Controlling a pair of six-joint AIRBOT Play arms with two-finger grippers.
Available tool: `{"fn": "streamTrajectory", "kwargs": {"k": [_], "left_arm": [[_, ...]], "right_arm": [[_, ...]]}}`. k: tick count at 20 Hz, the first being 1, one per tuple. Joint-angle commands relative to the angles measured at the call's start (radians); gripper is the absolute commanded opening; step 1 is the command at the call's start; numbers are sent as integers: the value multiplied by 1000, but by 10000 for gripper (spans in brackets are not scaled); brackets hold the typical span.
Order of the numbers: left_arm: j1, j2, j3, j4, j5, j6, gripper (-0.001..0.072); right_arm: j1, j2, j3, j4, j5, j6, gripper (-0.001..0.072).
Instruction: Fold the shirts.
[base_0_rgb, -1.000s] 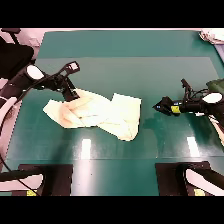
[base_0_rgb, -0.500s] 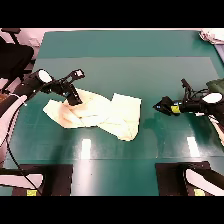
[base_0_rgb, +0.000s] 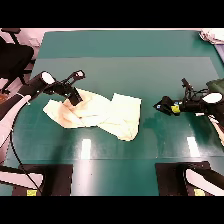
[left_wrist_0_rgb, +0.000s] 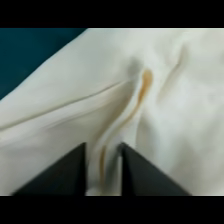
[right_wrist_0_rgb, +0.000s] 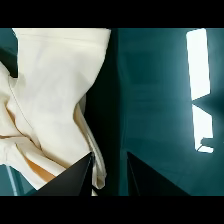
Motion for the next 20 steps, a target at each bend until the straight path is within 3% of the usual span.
{"fn": "streamTrajectory", "kwargs": {"k": [1,3,4,5,7,10,14,17,20], "left_arm": [[0,-1,0,-13,-18,-4,25],[0,0,14,-16,-55,-5,25],[0,0,24,-15,-74,-8,25],[0,0,36,-15,-88,-15,25],[0,0,61,-16,-101,-22,25],[0,0,93,-15,-119,-39,25],[0,0,97,-14,-208,-48,25],[0,0,97,8,-249,-104,24],[1,0,97,11,-255,-121,24]], "right_arm": [[-1,0,1,0,-5,0,266],[-1,0,1,-3,12,0,297],[-1,-2,1,-8,22,0,508],[-1,-9,1,-7,24,0,617],[0,-30,1,11,23,-23,627],[4,-85,1,142,11,-165,626],[69,-204,1,308,-51,-279,624],[155,-285,1,441,-103,-428,613],[220,-324,3,535,-153,-512,566]]}}
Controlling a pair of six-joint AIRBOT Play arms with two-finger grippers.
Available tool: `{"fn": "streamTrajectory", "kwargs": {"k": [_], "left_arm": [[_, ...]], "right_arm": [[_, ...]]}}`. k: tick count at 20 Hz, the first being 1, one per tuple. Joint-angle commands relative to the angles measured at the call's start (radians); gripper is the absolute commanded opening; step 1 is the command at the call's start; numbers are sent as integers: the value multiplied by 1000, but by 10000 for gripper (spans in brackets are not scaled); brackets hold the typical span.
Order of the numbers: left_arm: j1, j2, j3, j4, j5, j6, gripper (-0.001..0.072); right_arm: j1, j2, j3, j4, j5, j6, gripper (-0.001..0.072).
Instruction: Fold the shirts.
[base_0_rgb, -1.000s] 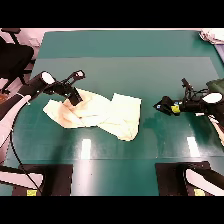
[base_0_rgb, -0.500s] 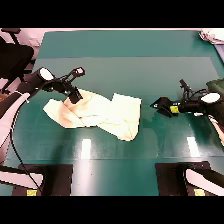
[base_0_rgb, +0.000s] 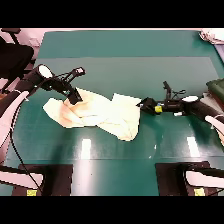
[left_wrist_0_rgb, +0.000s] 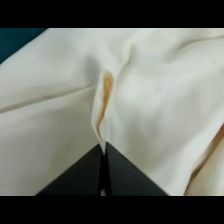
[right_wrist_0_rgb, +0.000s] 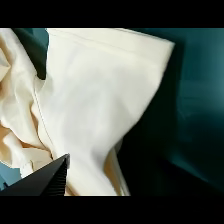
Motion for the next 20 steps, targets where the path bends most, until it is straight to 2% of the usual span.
{"fn": "streamTrajectory", "kwargs": {"k": [1,7,9,10,12,13,18,20], "left_arm": [[1,0,2,9,-28,-26,24],[1,0,2,9,-29,-29,25],[0,0,2,8,-29,-29,25],[1,0,2,8,-29,-29,25],[1,0,2,7,-29,-29,25],[0,0,2,5,-29,-29,25],[1,0,2,-27,-50,-32,22],[2,6,10,-37,-62,-59,21]], "right_arm": [[72,-58,11,138,-49,-135,566],[104,-65,146,126,-62,-151,565],[104,-65,190,89,-71,-126,564],[104,-65,203,65,-69,-105,509],[104,-65,211,51,-63,-96,213],[105,-65,210,50,-60,-95,11],[105,-65,210,50,-26,-96,17],[102,-64,212,58,-12,-96,16]]}}
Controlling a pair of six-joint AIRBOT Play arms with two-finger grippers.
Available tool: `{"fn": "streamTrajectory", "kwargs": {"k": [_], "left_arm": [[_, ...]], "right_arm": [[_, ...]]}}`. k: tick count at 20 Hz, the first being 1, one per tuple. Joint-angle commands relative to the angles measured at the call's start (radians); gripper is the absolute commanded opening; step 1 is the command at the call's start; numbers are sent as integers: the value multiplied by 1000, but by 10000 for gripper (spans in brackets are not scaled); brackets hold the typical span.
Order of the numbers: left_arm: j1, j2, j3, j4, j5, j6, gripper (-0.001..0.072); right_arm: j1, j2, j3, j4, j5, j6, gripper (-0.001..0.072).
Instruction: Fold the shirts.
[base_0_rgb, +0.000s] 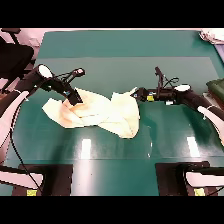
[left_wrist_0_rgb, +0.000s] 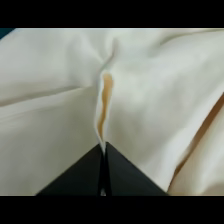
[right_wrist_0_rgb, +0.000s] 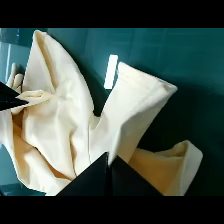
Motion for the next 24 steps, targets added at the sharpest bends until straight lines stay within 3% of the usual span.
{"fn": "streamTrajectory", "kwargs": {"k": [1,8,16,20,24], "left_arm": [[3,15,17,-24,-22,-27,21],[4,210,259,35,11,-105,21],[4,516,612,388,179,-286,22],[3,669,619,450,142,-328,22],[3,764,619,417,60,-338,24]], "right_arm": [[-8,10,12,5,39,2,16],[-196,208,245,-3,102,52,15],[-601,444,584,7,294,180,15],[-743,531,737,7,350,232,15],[-800,593,872,6,352,232,15]]}}
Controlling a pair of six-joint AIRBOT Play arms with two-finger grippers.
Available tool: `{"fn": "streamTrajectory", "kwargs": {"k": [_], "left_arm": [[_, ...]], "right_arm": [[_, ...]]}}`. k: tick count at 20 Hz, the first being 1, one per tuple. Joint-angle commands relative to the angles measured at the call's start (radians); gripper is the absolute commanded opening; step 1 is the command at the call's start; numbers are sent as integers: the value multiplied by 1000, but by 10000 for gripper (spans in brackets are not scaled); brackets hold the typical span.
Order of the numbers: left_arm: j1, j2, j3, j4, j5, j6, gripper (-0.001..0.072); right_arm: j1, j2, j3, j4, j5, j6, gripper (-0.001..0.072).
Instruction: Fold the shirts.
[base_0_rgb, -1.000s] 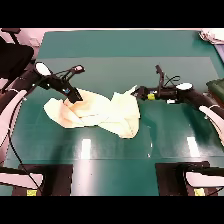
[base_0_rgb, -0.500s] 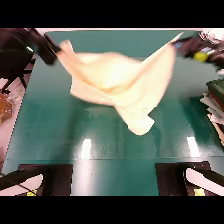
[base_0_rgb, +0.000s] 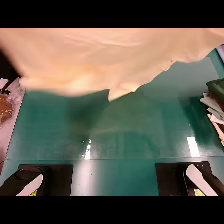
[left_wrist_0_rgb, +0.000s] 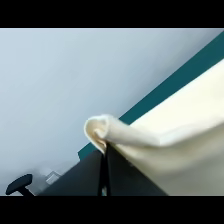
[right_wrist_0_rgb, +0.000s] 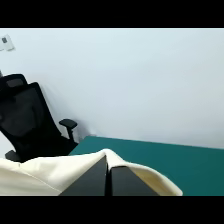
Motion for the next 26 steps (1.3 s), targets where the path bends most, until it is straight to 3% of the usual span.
{"fn": "streamTrajectory", "kwargs": {"k": [1,10,13,18,22,26], "left_arm": [[0,88,8,-21,-57,-18,24],[0,150,19,-367,-28,-6,24],[0,146,3,-336,-24,-8,24],[0,111,-253,-287,-35,-39,24],[0,79,-520,-102,159,-122,23],[0,19,-659,-54,308,-119,23]], "right_arm": [[-55,56,121,-3,17,16,15],[-55,60,388,-2,16,23,15],[-55,14,407,0,43,32,15],[22,-41,111,-10,87,10,15],[222,-163,-95,-13,63,-81,16],[364,-308,-167,-111,-45,-119,16]]}}
